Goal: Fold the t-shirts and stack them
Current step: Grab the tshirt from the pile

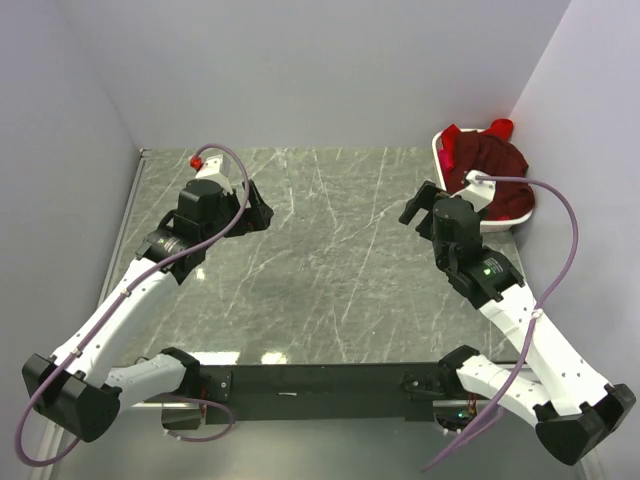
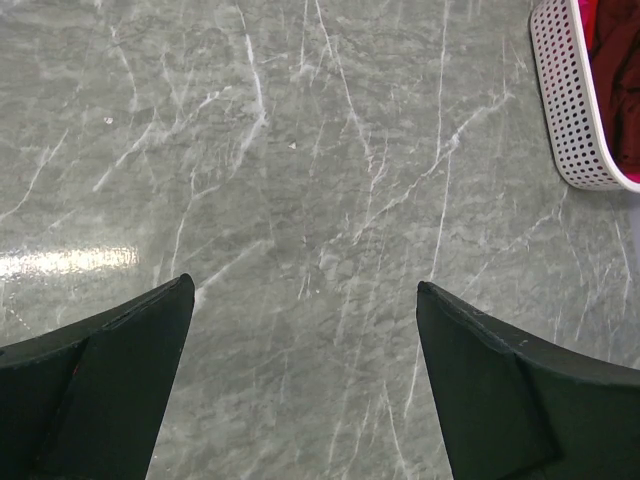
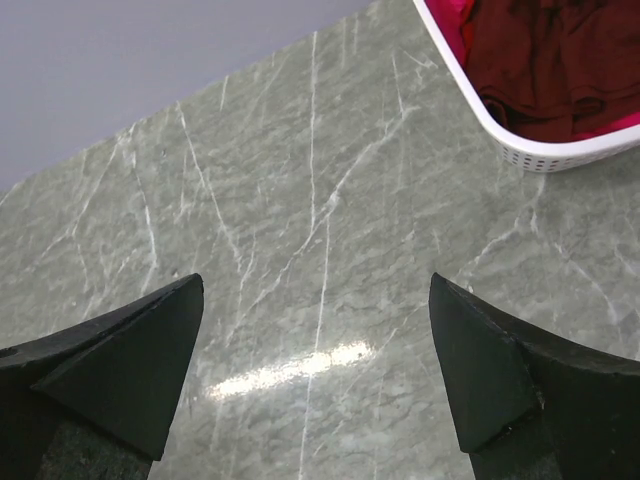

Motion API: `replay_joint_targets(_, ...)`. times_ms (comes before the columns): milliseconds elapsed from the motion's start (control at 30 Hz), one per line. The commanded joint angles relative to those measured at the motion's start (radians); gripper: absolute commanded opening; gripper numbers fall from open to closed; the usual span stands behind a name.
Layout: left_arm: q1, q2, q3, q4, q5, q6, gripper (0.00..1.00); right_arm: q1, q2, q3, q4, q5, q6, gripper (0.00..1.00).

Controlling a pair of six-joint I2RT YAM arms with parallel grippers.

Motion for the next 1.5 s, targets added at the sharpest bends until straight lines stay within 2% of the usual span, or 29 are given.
replay_joint_targets(0, 0.002, -0.025, 0.033, 0.017, 0.015, 0.028, 0.99, 0.003, -0.009, 0.005, 0.022, 0.034, -0.004, 1.00)
replay_joint_targets(133, 0.002, -0.022, 0.040, 0.014, 0.028, 0.031, 0.99, 0.004, 0.012, 0.054, -0.018, 0.070, 0.007, 1.00)
replay_joint_targets(267, 0.002, -0.022, 0.042, 0.020, 0.032, 0.034, 0.99, -0.015, 0.130, 0.139, -0.017, 0.052, -0.037, 1.00)
replay_joint_targets(400, 0.002, -0.019, 0.043, 0.024, 0.037, 0.037, 1.00, -0.210, 0.360, 0.313, -0.036, -0.087, -0.065, 0.99)
replay_joint_targets(533, 0.004, -0.026, 0.040, 0.023, 0.023, 0.045, 0.99, -0.406, 0.650, 0.571, -0.075, -0.063, -0.050, 0.99)
replay_joint_targets(700, 0.022, -0.009, 0.045, 0.031, 0.040, 0.036, 0.99, -0.534, 0.885, 0.784, -0.154, -0.077, 0.015, 0.98)
replay_joint_targets(833, 0.094, 0.026, 0.059, 0.043, 0.104, 0.015, 0.99, -0.559, 1.034, 0.907, -0.201, -0.054, 0.045, 0.96)
replay_joint_targets(1033, 0.143, 0.064, 0.074, 0.046, 0.146, 0.004, 0.98, -0.595, 1.095, 0.868, -0.170, -0.014, 0.068, 0.95)
replay_joint_targets(1300, 0.185, 0.083, 0.060, 0.065, 0.169, 0.002, 0.98, -0.672, 1.160, 0.799, -0.113, -0.040, 0.062, 0.93)
replay_joint_targets(1467, 0.194, 0.101, 0.053, 0.071, 0.181, 0.002, 0.98, -0.710, 1.255, 0.841, -0.145, -0.046, 0.084, 0.88)
